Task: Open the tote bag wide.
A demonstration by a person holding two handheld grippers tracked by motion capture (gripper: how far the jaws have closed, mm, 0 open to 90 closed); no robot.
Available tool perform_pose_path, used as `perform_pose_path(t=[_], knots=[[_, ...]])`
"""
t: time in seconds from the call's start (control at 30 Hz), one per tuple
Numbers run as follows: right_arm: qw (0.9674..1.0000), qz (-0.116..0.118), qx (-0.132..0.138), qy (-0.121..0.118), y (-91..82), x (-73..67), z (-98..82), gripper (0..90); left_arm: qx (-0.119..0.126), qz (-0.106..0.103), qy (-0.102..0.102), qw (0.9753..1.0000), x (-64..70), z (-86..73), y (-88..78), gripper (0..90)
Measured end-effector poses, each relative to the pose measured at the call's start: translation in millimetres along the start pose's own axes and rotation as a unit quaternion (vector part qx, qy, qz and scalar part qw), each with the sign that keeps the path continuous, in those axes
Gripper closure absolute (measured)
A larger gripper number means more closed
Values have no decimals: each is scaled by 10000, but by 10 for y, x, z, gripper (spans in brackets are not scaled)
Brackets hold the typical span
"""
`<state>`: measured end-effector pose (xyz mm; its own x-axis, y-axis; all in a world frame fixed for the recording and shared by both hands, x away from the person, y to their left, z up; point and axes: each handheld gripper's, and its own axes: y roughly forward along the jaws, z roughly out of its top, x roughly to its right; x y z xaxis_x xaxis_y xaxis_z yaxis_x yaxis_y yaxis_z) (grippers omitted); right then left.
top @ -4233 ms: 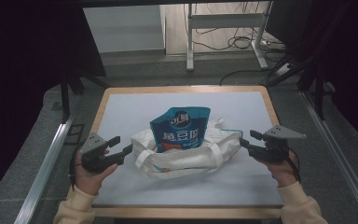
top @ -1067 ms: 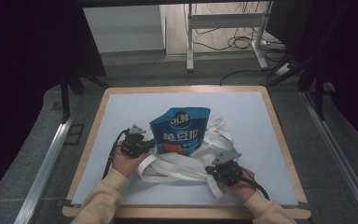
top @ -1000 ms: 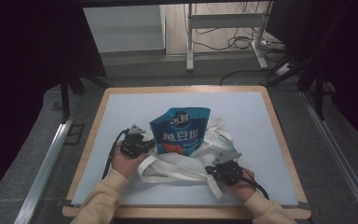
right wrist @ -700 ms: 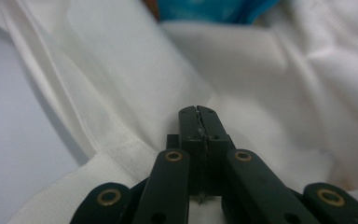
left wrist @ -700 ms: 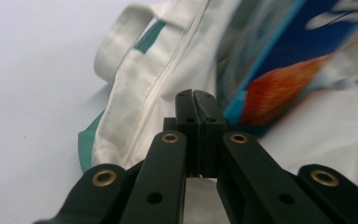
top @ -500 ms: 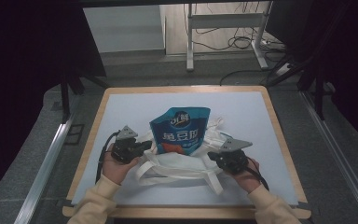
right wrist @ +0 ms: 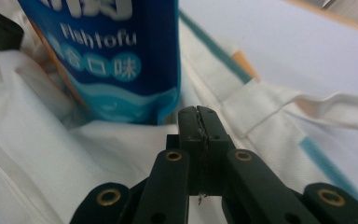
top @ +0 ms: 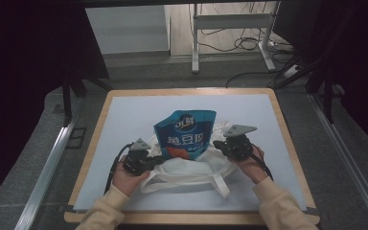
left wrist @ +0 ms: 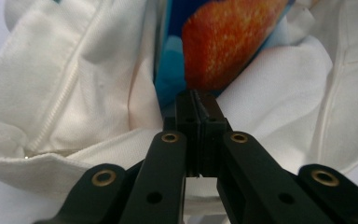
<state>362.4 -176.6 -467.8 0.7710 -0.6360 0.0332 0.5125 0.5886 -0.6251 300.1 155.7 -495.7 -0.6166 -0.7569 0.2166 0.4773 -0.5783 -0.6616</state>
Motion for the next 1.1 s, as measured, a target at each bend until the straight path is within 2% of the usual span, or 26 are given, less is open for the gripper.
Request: perform_pose_path(t=[0.13, 0.23, 0.33, 0.37, 0.47, 0.67, 0.73, 1.1], knots=[[9993, -72, -377, -21, 122, 8, -49, 879, -72, 5, 50, 10000, 27, -24, 21, 895], [9990, -73, -442, 17, 170, 30, -79, 880, -154, -58, 51, 9999, 34, -50, 53, 896], [9983, -268, -506, -99, 217, 39, -84, 887, -231, -74, 60, 9997, 48, -96, 89, 895], [9981, -286, -534, -61, 240, 47, -89, 888, -239, -69, 64, 9997, 55, -104, 93, 896], [9979, -330, -561, 45, 297, 79, -104, 889, -244, -52, 91, 9996, 76, -125, 94, 896], [9969, -596, -481, 186, 340, 121, -121, 890, -312, -80, 139, 9994, 102, -179, 98, 896], [9969, -556, -479, 279, 363, 151, -134, 890, -315, -79, 148, 9994, 110, -191, 97, 897], [9971, -566, -443, 261, 354, 138, -135, 889, -301, -52, 185, 9994, 110, -181, 97, 896]])
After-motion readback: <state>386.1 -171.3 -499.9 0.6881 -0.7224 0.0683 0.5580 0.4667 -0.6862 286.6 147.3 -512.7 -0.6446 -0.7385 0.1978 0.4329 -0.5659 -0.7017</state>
